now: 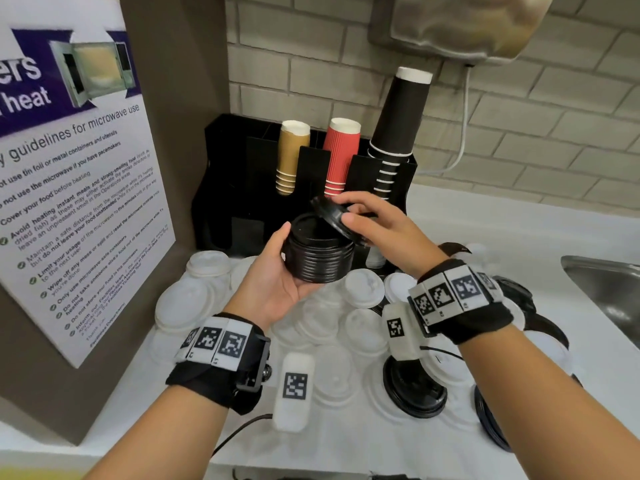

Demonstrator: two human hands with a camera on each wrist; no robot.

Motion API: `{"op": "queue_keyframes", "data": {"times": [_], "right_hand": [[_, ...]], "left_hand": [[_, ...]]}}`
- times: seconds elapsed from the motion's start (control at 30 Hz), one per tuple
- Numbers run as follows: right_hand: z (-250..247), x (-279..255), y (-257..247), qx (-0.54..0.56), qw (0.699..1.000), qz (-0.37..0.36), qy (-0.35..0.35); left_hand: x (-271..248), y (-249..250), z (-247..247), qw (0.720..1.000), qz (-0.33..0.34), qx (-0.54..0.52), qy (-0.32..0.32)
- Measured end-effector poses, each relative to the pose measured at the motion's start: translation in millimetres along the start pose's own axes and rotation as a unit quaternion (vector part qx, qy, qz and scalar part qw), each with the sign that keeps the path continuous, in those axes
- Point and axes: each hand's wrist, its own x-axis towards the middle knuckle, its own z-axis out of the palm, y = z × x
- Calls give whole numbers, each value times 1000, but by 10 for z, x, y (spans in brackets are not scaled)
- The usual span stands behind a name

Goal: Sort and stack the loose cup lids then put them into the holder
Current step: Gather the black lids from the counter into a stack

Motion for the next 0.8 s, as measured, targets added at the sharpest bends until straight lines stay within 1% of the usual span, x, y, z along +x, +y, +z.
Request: {"op": "queue_keyframes", "data": {"times": [0.17, 0.37, 0.5, 0.63, 0.73, 0.8], "right_hand": [[12, -14, 32, -63, 998, -8, -11], [-11, -108, 28, -132, 989, -64, -16], [-38, -137, 24, -127, 990, -58, -26], [-97, -153, 20, -157, 986, -47, -35], [-130, -200, -10, -166, 983, -36, -66], [-152, -235, -30, -161, 984, -42, -66]], "left_hand": [[-3, -35, 19, 997, -22, 68, -10], [14, -63, 25, 997, -34, 65, -5], [36, -78, 29, 997, -32, 75, -8], [53, -102, 49, 994, -28, 98, -29], [51, -117, 79, 990, -22, 126, -64], [52, -132, 101, 987, -18, 137, -84]]}}
